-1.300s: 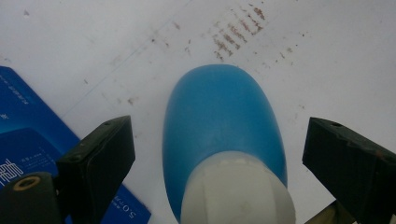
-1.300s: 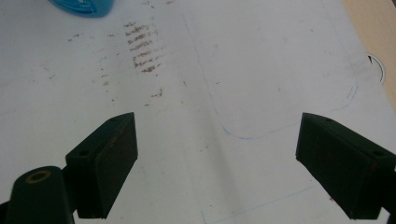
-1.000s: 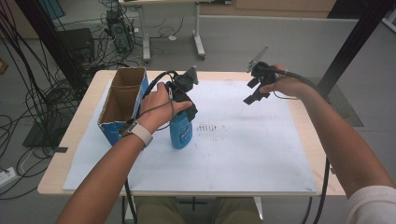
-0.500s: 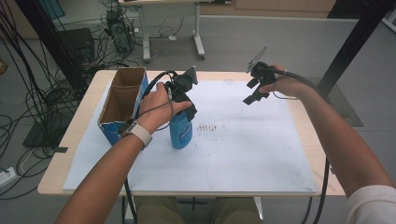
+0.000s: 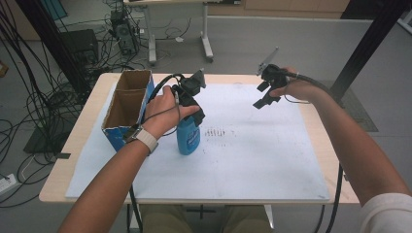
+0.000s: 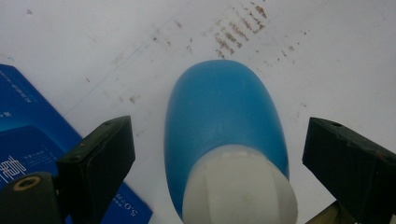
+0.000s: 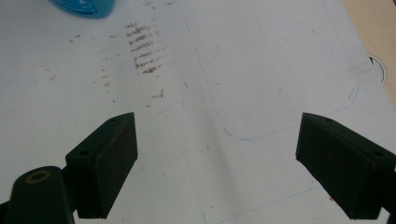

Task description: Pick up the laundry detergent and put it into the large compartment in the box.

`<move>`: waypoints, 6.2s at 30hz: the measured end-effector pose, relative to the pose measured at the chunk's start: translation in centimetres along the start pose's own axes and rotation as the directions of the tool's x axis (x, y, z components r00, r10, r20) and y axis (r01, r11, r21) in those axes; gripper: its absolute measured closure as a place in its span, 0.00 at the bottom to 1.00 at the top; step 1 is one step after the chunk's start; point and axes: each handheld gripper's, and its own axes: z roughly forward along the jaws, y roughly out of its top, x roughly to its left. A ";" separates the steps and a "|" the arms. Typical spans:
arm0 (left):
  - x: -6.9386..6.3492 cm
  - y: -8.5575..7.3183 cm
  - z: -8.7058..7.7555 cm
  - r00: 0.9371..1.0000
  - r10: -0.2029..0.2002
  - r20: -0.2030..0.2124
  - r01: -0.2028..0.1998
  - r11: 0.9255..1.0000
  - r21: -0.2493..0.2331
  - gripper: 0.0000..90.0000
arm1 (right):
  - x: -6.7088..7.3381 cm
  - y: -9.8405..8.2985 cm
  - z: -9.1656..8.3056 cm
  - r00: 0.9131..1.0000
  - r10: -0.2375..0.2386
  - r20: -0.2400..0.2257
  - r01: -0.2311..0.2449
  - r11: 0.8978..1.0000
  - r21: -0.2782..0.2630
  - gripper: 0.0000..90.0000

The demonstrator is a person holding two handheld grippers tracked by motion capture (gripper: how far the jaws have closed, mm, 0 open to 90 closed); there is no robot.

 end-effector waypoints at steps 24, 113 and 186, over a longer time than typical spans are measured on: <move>0.0 0.0 0.0 1.000 0.001 0.000 -0.001 1.000 0.000 0.11 | 0.0 0.0 0.0 1.000 0.001 0.000 -0.001 1.000 -0.001 0.14; 0.2 -0.2 -0.2 1.000 0.000 0.000 0.000 1.000 -0.009 0.11 | 0.1 0.0 0.0 1.000 0.003 0.001 -0.003 1.000 -0.003 0.14; 0.1 0.2 2.1 1.000 0.010 0.008 -0.011 0.999 0.042 0.26 | -0.1 -0.8 0.5 1.000 0.019 -0.007 -0.019 1.000 -0.012 0.14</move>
